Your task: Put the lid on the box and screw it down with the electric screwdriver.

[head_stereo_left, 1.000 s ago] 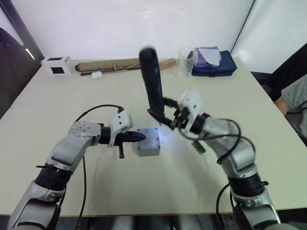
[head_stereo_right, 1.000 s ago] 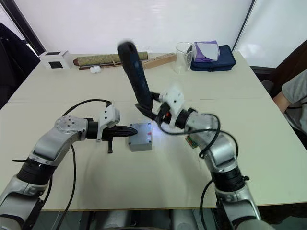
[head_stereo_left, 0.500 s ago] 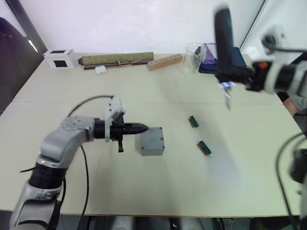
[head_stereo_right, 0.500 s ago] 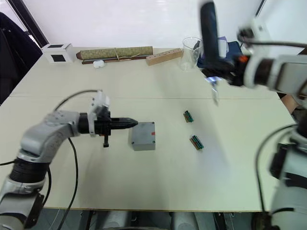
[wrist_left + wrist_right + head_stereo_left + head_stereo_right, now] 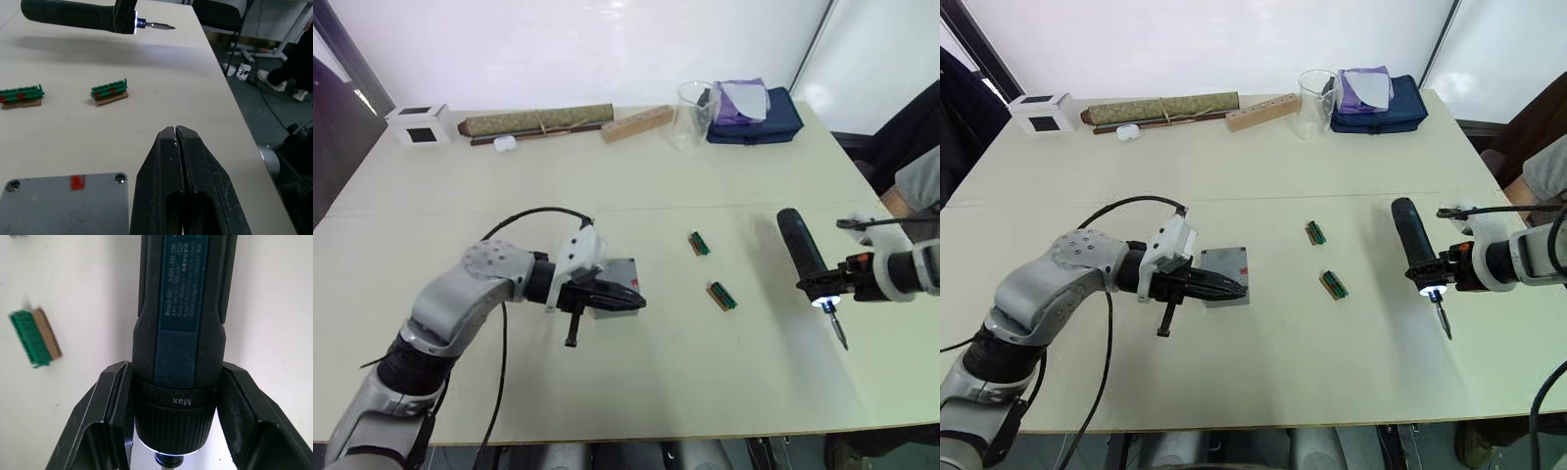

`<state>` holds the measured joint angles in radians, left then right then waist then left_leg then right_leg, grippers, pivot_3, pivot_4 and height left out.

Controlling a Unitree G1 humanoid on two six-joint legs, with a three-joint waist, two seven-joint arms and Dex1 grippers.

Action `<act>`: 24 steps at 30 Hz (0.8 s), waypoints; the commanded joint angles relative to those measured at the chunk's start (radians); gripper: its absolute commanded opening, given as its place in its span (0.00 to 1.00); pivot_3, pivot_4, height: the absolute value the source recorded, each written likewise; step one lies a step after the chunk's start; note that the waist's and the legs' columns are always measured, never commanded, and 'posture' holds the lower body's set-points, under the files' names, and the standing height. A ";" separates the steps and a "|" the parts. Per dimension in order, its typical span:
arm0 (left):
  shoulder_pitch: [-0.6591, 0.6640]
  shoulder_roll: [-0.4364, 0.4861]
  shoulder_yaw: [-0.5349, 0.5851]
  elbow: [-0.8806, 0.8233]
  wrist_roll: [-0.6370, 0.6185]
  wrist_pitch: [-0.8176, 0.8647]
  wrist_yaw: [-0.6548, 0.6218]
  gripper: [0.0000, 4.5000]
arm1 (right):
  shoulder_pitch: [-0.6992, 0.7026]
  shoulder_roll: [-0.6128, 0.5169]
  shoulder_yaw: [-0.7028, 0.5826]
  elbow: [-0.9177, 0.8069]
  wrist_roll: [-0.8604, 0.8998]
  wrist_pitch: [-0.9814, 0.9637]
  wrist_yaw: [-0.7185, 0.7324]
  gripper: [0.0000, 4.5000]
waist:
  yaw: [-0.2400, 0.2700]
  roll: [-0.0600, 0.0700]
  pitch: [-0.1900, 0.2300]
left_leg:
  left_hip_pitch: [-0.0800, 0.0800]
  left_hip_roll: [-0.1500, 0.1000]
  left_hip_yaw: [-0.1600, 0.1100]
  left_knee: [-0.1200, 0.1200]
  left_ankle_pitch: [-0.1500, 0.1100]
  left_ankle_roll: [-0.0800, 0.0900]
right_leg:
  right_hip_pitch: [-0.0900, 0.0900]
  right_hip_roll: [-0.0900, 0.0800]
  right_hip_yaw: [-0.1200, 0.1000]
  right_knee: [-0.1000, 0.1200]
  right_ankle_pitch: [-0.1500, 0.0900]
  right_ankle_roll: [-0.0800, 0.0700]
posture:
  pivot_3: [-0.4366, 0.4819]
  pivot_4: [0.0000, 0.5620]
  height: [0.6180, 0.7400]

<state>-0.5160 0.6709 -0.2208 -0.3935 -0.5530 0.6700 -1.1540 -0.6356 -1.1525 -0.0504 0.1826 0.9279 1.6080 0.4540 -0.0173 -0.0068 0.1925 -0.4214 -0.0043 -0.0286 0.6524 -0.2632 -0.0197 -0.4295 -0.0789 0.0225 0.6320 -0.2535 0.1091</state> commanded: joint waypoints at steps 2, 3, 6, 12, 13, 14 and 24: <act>0.001 0.008 0.011 -0.009 0.006 -0.013 0.008 0.00 | -0.019 0.028 -0.054 -0.027 -0.058 0.003 -0.002 0.48 | 0.004 0.000 0.000 | 0.000 0.000 0.000 0.000 0.000 0.000 | 0.000 0.000 0.000 0.000 0.000 0.001 | 0.48 0.27 1.00; 0.003 0.010 0.010 -0.007 0.010 -0.015 0.010 0.00 | -0.013 0.036 -0.056 -0.032 -0.070 -0.001 -0.002 0.48 | 0.004 0.000 0.000 | 0.000 0.000 0.000 0.000 0.000 0.000 | 0.000 0.000 0.000 0.000 0.000 0.001 | 0.48 0.27 1.00; 0.005 0.014 0.014 0.001 0.014 -0.015 0.012 0.00 | 0.003 0.059 -0.061 -0.046 -0.104 -0.010 -0.001 0.48 | 0.007 0.000 0.000 | -0.001 0.000 0.000 0.000 0.000 0.000 | 0.000 0.000 0.000 0.000 0.001 0.002 | 0.48 0.27 1.00; 0.009 0.043 0.050 0.026 0.011 -0.002 0.011 0.00 | 0.053 0.073 -0.069 -0.092 -0.178 -0.068 0.006 0.98 | 0.006 0.000 0.000 | -0.001 -0.001 0.000 0.001 0.000 0.000 | 0.001 -0.001 0.000 0.000 0.001 0.002 | 0.48 0.27 1.00; 0.009 0.053 0.065 0.038 0.005 0.007 0.012 0.00 | 0.056 0.076 -0.072 -0.101 -0.191 -0.086 0.005 0.98 | 0.005 0.000 0.000 | -0.001 -0.001 0.000 0.001 0.000 0.000 | 0.001 -0.001 0.000 0.000 0.001 0.002 | 0.48 0.27 1.00; 0.009 0.062 0.086 0.052 -0.005 0.015 0.014 0.00 | 0.059 0.066 -0.062 -0.117 -0.208 -0.127 0.021 0.98 | 0.005 0.000 0.000 | -0.001 -0.001 -0.001 0.001 0.000 0.000 | 0.001 -0.001 0.000 0.000 0.002 0.003 | 0.48 0.27 1.00; 0.099 0.166 0.317 0.116 -0.073 0.108 0.079 0.00 | -0.016 0.112 -0.048 -0.310 -0.309 -0.624 0.254 0.98 | -0.002 0.000 -0.001 | 0.002 0.000 -0.001 0.001 0.000 -0.001 | 0.001 0.000 0.000 0.002 0.002 0.003 | 0.48 0.27 1.00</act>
<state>-0.4365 0.8159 0.0336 -0.2517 -0.5920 0.7543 -1.0862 -0.6762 -1.0776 -0.0604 -0.0510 0.5848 1.0610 0.6410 -0.0192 -0.0068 0.1920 -0.4198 -0.0039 -0.0296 0.6531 -0.2629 -0.0203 -0.4281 -0.0787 0.0223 0.6336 -0.2518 0.1118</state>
